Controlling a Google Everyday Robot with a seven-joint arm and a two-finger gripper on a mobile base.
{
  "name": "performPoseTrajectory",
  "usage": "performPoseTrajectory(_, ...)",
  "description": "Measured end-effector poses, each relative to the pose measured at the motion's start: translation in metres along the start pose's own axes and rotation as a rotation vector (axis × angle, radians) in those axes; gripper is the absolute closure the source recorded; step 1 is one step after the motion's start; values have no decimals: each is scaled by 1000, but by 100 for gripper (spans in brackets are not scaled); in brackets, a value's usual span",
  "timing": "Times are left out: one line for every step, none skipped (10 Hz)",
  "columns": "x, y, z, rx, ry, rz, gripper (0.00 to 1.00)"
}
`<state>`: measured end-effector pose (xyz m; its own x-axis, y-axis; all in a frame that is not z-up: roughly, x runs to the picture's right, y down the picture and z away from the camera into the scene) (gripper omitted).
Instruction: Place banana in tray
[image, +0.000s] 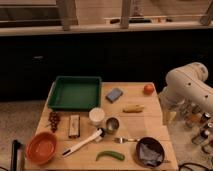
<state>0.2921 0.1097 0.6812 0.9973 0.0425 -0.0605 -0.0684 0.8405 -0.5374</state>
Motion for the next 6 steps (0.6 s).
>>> performPoseTrajectory(0,0,0,0,0,0,20)
performPoseTrajectory(0,-2,2,3,1,1,20)
performPoseTrajectory(-6,-7,8,6,-1,-4,20)
performPoseTrajectory(-19,-20,19,12,-5,-15,20)
performPoseTrajectory(-23,-24,24,14,-6,-16,20)
performPoseTrajectory(-24,-26,26,15,-6,-18,20)
